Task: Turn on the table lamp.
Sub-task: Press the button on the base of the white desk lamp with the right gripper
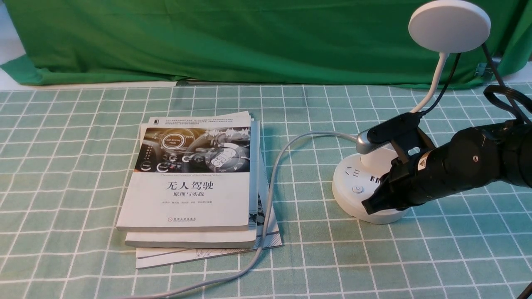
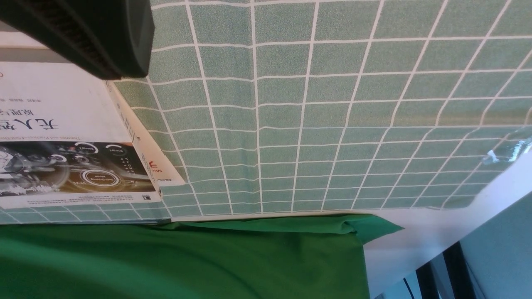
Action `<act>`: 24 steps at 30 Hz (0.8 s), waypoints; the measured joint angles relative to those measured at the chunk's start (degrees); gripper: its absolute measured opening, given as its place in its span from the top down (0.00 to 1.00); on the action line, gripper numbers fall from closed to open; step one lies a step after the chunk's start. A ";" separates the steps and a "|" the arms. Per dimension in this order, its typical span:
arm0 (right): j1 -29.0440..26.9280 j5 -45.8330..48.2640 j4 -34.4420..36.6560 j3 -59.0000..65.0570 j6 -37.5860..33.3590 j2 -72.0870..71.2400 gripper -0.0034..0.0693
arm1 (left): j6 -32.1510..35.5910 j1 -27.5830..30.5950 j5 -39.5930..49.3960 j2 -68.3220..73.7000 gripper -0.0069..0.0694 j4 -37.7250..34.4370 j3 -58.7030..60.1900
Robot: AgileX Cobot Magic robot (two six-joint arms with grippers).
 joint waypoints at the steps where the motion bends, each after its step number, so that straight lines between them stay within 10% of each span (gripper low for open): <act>1: 0.00 -0.07 0.00 0.00 0.09 0.00 0.90 | 0.00 0.00 0.00 0.00 0.88 -0.35 0.00; 24: -1.22 -0.16 -0.50 -0.21 0.66 0.52 0.90 | 0.00 0.00 0.00 0.00 0.88 -0.35 0.00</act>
